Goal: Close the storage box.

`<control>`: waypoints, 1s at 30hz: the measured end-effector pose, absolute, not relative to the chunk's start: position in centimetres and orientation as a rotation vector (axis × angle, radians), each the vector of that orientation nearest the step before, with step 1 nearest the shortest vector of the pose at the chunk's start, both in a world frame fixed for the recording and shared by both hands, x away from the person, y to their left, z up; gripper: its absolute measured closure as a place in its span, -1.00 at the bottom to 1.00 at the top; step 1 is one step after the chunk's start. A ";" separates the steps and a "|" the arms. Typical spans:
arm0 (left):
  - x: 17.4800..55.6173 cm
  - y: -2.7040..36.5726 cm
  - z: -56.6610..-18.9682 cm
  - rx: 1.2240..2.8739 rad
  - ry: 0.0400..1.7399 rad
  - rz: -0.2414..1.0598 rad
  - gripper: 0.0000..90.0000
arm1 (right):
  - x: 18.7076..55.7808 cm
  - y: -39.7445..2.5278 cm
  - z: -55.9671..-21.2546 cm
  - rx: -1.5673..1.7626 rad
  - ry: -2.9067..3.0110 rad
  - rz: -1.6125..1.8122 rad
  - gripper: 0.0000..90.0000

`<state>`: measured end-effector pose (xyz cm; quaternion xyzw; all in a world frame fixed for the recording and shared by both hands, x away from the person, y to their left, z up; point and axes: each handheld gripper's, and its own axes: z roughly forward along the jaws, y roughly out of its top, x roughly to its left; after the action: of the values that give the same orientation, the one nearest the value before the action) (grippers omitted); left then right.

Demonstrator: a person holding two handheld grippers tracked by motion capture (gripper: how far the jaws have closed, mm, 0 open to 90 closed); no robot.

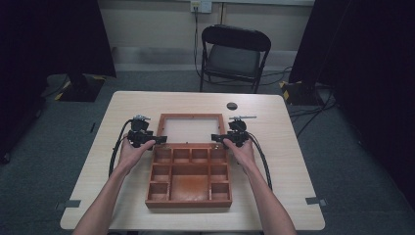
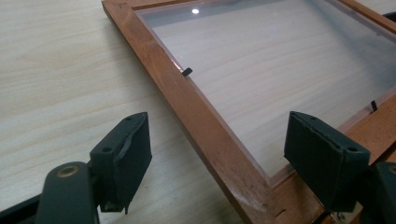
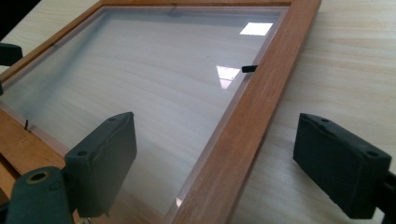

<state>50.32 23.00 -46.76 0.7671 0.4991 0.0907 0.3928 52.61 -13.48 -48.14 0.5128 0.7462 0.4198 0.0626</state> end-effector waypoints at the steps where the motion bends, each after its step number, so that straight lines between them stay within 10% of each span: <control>1: 50.4 23.0 -46.7 1.960 1.262 0.218 -0.49 | 52.6 -13.4 -48.2 1.550 2.255 1.271 -0.71; 30: 51.0 22.7 -46.8 1.953 1.256 0.149 -0.49 | 53.5 -13.8 -49.1 1.694 2.265 1.497 -0.38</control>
<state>51.00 22.67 -46.84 0.7707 0.4956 0.0589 0.3961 53.50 -13.75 -49.07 0.5292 0.7074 0.4676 -0.0291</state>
